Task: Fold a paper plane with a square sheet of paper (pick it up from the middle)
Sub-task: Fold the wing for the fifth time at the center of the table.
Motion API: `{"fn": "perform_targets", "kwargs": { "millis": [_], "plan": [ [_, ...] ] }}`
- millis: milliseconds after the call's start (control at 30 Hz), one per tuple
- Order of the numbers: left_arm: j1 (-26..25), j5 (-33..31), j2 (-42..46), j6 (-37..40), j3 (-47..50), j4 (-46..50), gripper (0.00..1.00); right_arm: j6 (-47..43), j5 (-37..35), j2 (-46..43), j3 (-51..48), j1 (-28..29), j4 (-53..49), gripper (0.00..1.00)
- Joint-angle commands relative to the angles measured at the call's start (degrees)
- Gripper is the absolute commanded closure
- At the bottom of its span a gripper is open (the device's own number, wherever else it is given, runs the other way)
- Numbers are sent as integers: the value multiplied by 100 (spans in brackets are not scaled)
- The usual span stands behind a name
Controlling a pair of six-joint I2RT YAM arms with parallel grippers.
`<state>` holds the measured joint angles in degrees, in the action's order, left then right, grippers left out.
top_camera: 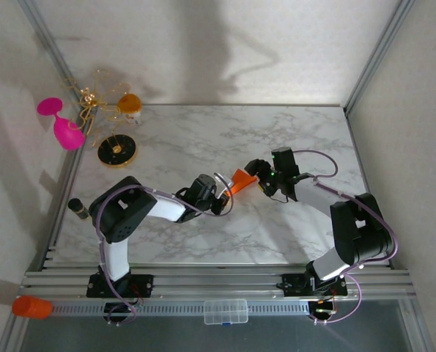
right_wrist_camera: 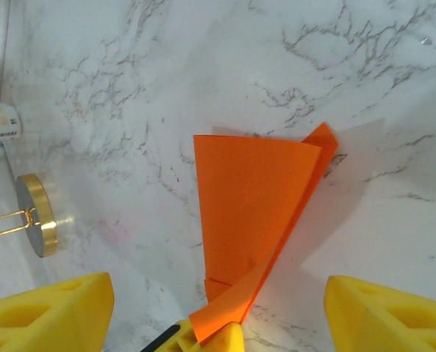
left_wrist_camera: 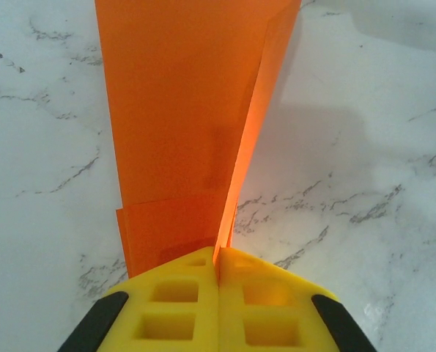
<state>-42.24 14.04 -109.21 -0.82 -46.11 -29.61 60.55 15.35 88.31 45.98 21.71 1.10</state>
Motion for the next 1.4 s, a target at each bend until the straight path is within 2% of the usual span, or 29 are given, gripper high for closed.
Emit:
{"fn": "perform_targets", "kwargs": {
  "millis": [0,267,500,767,1033,1167,1367],
  "plan": [
    [131,272,-275,-422,-220,431,98,-331,-92,-217,-181,-29,144,24],
    [329,826,-630,-1113,-717,1310,98,-749,-46,-459,-602,-61,775,26],
    [372,907,-739,-1378,-1050,1893,98,-774,537,-303,-846,-54,1623,28],
    [409,951,-799,-1681,-1208,2213,99,-747,969,-42,-1024,-62,2558,45],
    [436,961,-818,-1974,-1042,2025,96,-727,1360,642,-794,-58,2867,73],
    [453,969,-868,-2061,-997,1977,94,-877,1487,1018,-558,-46,2747,79],
    [471,979,-918,-2149,-988,2003,93,-1048,1657,1523,-204,25,2623,83]
  ]
}}
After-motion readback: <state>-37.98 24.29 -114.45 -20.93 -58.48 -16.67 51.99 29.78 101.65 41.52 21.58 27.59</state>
